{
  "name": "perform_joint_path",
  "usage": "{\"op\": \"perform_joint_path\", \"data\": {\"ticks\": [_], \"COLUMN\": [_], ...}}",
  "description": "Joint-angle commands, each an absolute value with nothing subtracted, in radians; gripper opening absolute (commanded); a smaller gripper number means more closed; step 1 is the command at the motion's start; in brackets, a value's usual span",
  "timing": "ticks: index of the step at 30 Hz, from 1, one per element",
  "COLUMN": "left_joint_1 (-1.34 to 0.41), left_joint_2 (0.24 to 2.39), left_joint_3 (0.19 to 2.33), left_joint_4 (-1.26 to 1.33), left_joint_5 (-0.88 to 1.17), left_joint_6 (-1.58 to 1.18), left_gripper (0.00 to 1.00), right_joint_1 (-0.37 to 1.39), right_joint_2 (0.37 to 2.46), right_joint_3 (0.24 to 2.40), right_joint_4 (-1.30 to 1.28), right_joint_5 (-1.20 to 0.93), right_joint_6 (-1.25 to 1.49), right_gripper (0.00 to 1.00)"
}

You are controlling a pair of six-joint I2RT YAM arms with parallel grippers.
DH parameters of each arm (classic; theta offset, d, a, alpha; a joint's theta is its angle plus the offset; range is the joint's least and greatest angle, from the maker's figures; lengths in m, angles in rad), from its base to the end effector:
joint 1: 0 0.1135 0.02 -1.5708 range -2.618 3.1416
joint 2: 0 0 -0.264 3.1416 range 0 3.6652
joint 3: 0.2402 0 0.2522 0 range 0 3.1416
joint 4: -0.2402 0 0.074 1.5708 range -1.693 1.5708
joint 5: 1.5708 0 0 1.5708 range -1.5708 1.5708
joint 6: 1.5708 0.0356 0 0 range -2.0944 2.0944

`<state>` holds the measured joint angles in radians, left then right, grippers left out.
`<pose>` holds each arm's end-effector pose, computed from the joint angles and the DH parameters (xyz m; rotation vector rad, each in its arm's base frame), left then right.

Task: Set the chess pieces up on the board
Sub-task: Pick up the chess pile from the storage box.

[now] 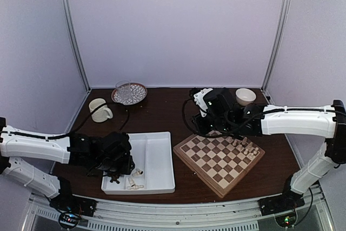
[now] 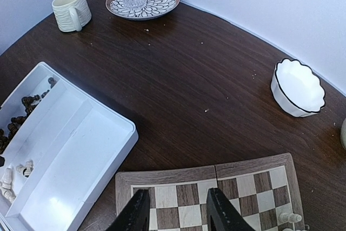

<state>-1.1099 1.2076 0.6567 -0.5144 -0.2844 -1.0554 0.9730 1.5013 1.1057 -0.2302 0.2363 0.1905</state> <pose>0.1062 -0.1915 0.1885 -0.0255 2.6285 -0.4228 0.1976 0.2754 0.2742 -0.7158 2.0855 0.3998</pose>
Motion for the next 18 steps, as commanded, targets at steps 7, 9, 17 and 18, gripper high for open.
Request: {"op": "perform_joint_path", "data": {"ticks": [7, 9, 17, 18], "left_joint_1": [-1.152, -1.155, -1.161, -1.161], "left_joint_2": [1.333, 1.367, 1.472, 1.475], "left_joint_3": [0.747, 0.766, 0.853, 0.853], "left_joint_4": [-0.560, -0.552, -0.653, -0.653], "left_joint_5": [-0.276, -0.270, -0.301, -0.300], "left_joint_6": [-1.133, -1.113, -1.022, -1.014], "left_gripper": [0.39, 0.39, 0.39, 0.40], "right_joint_1": [1.016, 1.020, 1.029, 1.031], "right_joint_2": [1.493, 1.493, 1.497, 1.496], "right_joint_3": [1.085, 1.088, 1.090, 1.092], "right_joint_4": [-0.188, -0.194, -0.197, -0.198], "right_joint_5": [0.260, 0.261, 0.277, 0.280], "right_joint_6": [0.178, 0.175, 0.163, 0.161], "right_gripper": [0.38, 0.38, 0.38, 0.38]}}
